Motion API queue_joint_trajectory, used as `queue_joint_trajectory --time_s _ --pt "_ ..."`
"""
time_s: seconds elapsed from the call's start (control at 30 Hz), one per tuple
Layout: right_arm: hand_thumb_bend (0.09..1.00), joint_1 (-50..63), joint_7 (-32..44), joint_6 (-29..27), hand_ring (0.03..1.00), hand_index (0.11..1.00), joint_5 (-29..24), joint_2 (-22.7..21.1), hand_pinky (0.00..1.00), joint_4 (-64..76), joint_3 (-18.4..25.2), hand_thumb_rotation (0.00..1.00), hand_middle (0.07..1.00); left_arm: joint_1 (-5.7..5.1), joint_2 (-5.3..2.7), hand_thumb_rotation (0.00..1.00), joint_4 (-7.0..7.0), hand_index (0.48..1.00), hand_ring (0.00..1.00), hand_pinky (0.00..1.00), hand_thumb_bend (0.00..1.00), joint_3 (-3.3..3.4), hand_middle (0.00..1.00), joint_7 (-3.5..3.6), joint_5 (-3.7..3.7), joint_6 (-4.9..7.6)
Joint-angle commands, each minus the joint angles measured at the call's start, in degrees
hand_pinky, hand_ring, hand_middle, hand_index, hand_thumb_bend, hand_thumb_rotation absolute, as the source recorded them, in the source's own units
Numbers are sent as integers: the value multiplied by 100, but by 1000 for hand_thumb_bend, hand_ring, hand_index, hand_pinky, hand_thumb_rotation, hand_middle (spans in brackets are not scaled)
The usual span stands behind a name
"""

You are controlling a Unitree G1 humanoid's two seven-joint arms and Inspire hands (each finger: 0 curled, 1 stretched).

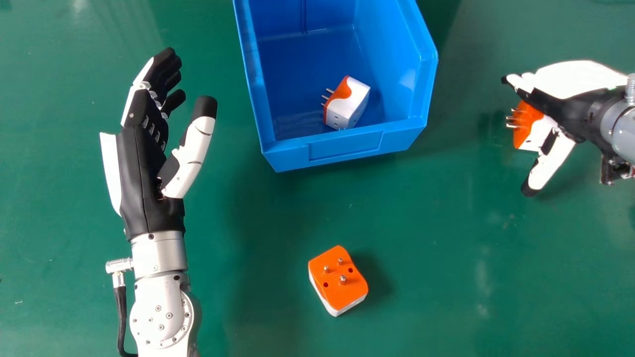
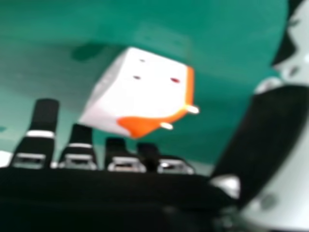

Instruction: Pick all objects and put in blue box

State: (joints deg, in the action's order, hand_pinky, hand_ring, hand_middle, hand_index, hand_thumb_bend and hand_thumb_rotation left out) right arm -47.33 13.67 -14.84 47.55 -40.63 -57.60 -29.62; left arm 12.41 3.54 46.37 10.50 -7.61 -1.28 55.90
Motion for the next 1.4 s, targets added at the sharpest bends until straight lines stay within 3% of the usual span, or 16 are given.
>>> queue_joint_trajectory --time_s 0.0,0.27,0.4,0.6,0.73,0.83,0.9,0.97,1.1,1.23,1.37 --pt "909 -275 -115 16 928 969 55 -54 765 -15 -44 228 981 30 52 505 -12 812 854 825 676 11 846 13 7 153" --pt "862 -331 -415 21 882 925 200 -44 741 -238 -194 178 943 34 63 507 9 810 853 823 681 1 845 16 -1 164" --pt "835 -356 -625 60 818 890 299 -3 687 -387 -271 134 908 33 56 510 22 810 854 821 687 4 845 44 32 178" --pt "809 -336 -1056 -174 770 856 194 19 635 -626 -233 95 878 33 59 511 37 809 853 820 690 11 844 29 24 179" --pt "785 -320 -1247 -262 719 808 132 32 570 -719 -193 48 825 30 65 513 39 809 852 819 694 8 843 9 -4 169" --pt "772 -294 -1441 -382 679 776 104 31 528 -761 -173 31 786 42 66 514 78 809 852 819 695 13 843 33 29 197" --pt "760 -285 -1518 -450 632 740 87 37 489 -786 -163 19 735 44 75 512 85 808 852 819 695 15 843 -11 -17 198" --pt "689 -276 -1619 -503 605 709 110 45 468 -805 -180 12 648 48 78 512 92 807 850 818 693 12 842 -12 -18 192" --pt "627 -280 -1634 -561 581 674 61 89 458 -847 -149 6 572 58 68 512 113 806 850 818 689 4 842 -5 -10 200" --pt "596 -320 -1552 -660 577 630 38 126 459 -903 -156 4 546 65 49 513 107 805 849 817 693 2 840 35 47 192" --pt "567 -332 -1661 -566 542 583 143 143 459 -877 -212 2 540 62 61 514 98 806 850 818 698 9 840 0 9 173"
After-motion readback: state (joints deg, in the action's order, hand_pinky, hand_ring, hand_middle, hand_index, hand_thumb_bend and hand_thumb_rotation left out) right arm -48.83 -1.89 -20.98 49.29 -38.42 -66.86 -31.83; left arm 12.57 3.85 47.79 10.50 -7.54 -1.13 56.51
